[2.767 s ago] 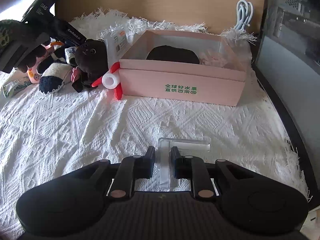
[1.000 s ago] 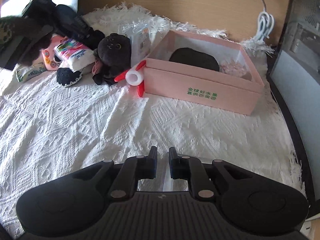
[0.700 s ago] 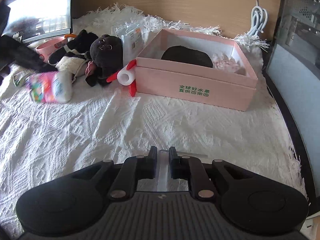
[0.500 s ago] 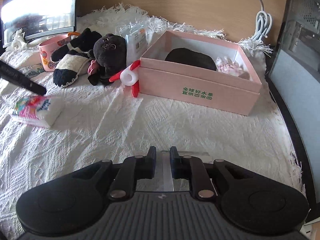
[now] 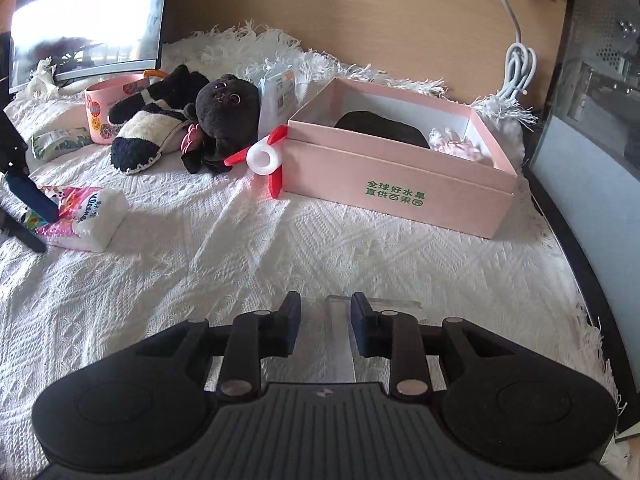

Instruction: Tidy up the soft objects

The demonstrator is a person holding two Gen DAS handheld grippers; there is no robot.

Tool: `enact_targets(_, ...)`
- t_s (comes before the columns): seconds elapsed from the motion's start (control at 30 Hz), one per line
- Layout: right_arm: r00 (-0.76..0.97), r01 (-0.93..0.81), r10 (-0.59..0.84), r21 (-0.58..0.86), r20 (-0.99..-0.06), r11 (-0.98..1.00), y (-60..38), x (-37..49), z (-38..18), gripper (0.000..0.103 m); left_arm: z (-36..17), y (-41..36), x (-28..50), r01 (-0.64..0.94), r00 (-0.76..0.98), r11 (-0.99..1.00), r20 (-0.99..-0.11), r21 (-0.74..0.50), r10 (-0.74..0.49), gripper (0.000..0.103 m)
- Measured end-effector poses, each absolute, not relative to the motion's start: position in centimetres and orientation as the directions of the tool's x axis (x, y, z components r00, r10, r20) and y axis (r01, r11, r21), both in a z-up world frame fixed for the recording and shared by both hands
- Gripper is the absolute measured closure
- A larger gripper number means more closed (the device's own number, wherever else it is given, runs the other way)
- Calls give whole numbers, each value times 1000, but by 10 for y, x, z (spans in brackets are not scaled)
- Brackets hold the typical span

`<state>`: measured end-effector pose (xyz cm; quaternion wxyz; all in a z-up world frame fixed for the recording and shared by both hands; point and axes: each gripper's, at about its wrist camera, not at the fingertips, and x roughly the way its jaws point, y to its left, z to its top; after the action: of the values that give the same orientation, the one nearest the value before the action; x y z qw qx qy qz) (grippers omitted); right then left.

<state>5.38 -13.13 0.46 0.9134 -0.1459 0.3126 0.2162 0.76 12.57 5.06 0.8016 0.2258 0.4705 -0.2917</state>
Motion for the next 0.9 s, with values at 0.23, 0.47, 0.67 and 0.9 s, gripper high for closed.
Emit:
enact_targets(0.23, 714, -482, 300, -134, -632, 866, -131, 53, 5, 70, 55, 126, 16, 617, 507, 765, -837, 187, -205, 32)
enact_targets(0.47, 729, -420, 257, -118, -635, 900, -140, 56, 2, 37, 38, 143, 41, 572, 457, 809, -871, 135, -178, 30)
enact_targets(0.67, 723, -421, 243, -133, -647, 897, -144, 59, 4, 31, 33, 154, 44, 504, 470, 861, -858, 68, -207, 24)
enact_targets(0.9, 733, -344, 216, -79, -645, 936, -169, 60, 17, 19, 33, 163, 47, 381, 509, 924, -831, -17, -225, 31)
